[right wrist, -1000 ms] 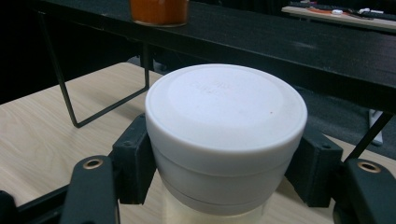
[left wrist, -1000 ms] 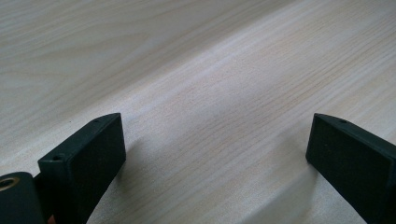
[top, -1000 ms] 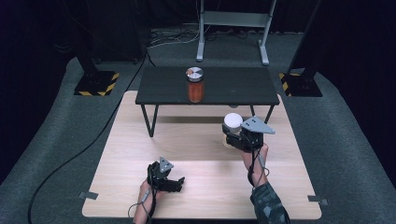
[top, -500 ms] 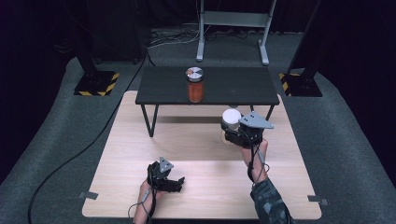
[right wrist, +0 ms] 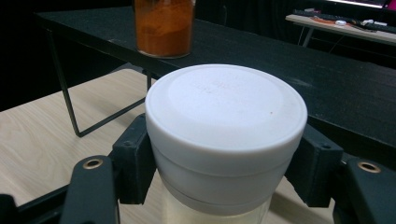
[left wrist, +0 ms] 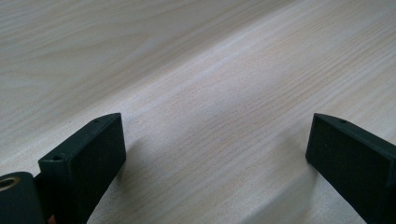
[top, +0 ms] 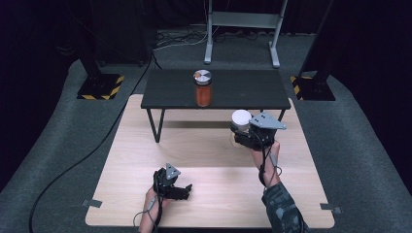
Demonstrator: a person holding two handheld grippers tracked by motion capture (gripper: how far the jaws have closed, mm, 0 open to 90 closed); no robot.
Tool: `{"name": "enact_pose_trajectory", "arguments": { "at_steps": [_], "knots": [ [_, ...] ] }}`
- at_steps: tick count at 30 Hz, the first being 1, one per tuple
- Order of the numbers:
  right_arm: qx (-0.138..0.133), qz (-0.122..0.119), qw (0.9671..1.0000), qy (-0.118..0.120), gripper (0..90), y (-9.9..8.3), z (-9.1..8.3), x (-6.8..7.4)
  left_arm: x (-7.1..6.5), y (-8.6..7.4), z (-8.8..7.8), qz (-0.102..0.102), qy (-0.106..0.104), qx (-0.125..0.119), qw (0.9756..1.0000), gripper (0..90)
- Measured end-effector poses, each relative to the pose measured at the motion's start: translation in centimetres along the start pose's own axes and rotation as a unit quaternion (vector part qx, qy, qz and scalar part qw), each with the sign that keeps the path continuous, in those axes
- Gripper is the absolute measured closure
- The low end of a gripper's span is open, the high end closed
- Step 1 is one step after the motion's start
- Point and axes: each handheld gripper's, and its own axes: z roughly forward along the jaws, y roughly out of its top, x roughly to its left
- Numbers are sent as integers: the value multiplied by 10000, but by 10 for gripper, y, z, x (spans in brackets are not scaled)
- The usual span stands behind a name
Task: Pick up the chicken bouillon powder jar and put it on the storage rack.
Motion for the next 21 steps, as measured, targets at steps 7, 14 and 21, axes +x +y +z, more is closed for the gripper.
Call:
{"name": "enact_pose_trajectory", "arguments": {
  "at_steps": [7, 14, 21],
  "knots": [
    [-45, 11, 10000, 63, 327, 7, -2, -4, 0, 0, 0, 3, -1, 1, 10000, 46],
    [-30, -27, 10000, 55, 327, 14, -3, -5, 0, 0, 0, 4, -1, 0, 10000, 46],
    [-31, -61, 9999, 83, 327, 21, -3, -6, 0, 0, 0, 9, -3, 1, 10000, 47]
  ]
}}
